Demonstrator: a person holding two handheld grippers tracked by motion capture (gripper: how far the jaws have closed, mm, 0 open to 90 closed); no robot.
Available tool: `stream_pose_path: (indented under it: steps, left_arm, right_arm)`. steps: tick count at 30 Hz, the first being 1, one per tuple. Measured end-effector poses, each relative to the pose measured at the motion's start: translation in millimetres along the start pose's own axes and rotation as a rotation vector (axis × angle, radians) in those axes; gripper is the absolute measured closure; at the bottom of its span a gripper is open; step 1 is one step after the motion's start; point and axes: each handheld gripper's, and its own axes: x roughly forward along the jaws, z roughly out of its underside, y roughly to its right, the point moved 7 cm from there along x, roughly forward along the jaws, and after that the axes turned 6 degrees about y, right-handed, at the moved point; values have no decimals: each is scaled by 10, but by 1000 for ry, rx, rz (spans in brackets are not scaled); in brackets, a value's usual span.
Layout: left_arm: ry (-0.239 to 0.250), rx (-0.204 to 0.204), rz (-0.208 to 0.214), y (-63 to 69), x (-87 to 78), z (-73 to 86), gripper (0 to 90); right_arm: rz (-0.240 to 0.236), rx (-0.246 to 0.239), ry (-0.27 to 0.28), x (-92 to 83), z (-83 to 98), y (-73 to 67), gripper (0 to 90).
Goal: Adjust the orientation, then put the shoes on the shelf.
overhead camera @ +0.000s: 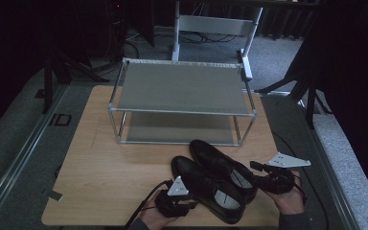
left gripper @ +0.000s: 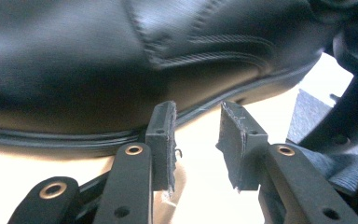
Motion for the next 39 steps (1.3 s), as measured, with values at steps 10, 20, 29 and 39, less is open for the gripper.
stream_pose_path:
  steps: [10, 20, 29, 39]
  left_arm:
    - [57, -38, -64, -218, -226, -50, 635]
    - [90, -53, -103, -324, -354, -70, 601]
    - [83, -47, -111, -325, -361, -49, 598]
    - [71, -47, -111, -329, -324, -15, 598]
  right_arm:
    - [-11, 2, -19, -64, 49, -66, 497]
    - [-11, -17, -40, -115, 83, -262, 448]
    - [-40, -22, -98, -14, 138, -329, 447]
    - [-24, -48, -173, 38, 197, -364, 437]
